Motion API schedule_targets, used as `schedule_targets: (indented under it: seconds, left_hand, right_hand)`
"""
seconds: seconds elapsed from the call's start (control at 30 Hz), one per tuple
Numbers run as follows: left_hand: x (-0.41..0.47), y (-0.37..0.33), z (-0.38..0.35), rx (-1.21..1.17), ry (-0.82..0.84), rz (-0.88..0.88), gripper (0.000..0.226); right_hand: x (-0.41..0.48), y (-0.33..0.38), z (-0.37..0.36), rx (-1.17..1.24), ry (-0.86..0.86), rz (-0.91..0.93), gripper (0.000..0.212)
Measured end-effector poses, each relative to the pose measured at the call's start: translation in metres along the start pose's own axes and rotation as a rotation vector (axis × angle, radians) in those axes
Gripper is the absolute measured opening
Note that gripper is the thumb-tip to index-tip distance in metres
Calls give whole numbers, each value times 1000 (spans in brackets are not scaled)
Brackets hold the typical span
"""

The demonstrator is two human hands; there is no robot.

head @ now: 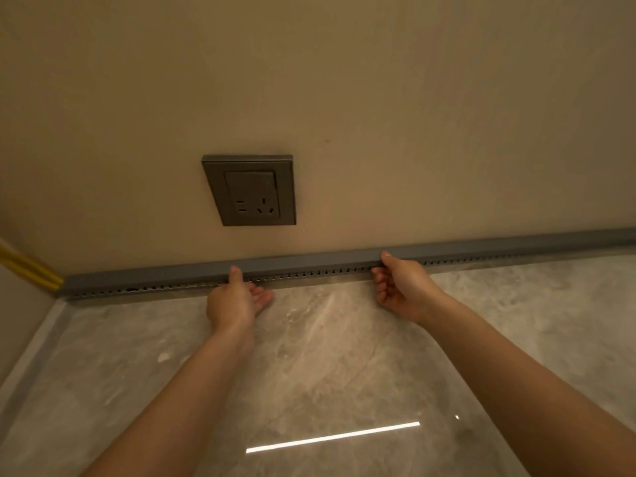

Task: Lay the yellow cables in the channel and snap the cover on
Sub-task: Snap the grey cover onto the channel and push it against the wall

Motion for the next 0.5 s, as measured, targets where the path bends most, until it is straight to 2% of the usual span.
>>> schedule_targets:
  seconds: [0.23, 0.37, 0.5]
  left_hand:
    - [-56, 19, -90, 106, 389, 139, 43]
    - [-76, 26, -123, 115, 470, 161, 44]
    - [-76, 32, -131, 123, 452, 178, 44]
  right_hand:
    - [-1, 1, 1, -1, 44, -39, 39]
    - [2, 2, 1, -28, 60, -38, 40]
    - [6, 4, 3, -57, 65, -25, 41]
Point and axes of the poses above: each hand's wrist, its own x-axis towards the middle knuckle, its own z-axis out of the back of the hand, y = z × x, the point moved 9 cm from there along x, towards the middle knuckle, and after that the axes turned 12 degrees about -z, right-handed, at the moved point
